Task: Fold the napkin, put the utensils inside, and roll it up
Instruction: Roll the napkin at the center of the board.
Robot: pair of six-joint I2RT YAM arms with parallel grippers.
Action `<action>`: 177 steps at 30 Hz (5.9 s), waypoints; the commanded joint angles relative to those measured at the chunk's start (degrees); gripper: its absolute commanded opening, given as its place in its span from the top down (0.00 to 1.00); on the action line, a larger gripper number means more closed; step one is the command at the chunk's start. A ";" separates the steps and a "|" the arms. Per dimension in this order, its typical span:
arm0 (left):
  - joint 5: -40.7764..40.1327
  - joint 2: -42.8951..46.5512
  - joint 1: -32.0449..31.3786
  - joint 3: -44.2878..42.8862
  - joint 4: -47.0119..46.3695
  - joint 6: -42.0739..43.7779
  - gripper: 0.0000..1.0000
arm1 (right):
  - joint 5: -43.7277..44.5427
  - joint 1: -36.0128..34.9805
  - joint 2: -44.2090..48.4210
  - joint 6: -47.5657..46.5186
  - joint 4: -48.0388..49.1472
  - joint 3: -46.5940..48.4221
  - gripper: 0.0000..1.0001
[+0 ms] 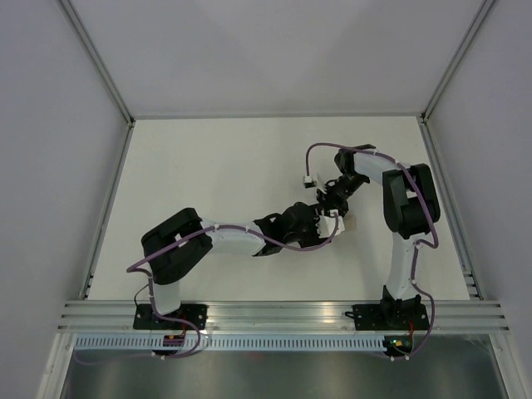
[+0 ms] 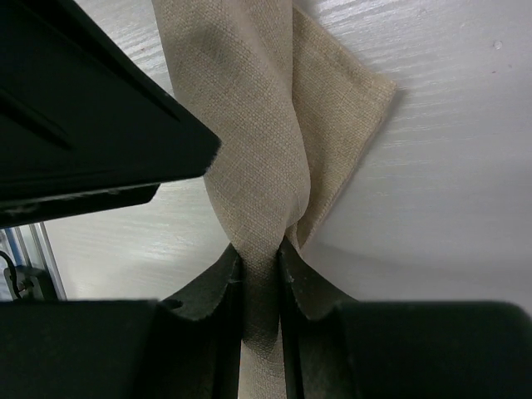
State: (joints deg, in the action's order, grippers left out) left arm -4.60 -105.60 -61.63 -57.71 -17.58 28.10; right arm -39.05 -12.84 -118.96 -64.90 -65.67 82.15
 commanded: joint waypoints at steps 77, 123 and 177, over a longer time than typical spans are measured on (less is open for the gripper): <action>5.39 -24.39 4.94 -35.01 25.93 -52.53 0.43 | 9.69 14.07 12.44 36.86 18.38 -15.01 0.79; 1.79 -21.40 12.06 -36.95 26.64 -48.93 0.54 | 14.97 5.63 -0.93 50.05 23.13 9.34 0.82; 6.98 -12.26 15.57 -28.07 16.44 -46.91 0.38 | 4.33 7.30 3.64 46.98 25.68 3.10 0.43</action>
State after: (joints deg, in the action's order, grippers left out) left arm 3.20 -121.62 -46.30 -84.88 0.60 -21.34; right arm -33.65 -5.72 -115.98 -17.76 -40.27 85.52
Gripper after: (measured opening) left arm 0.614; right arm 0.568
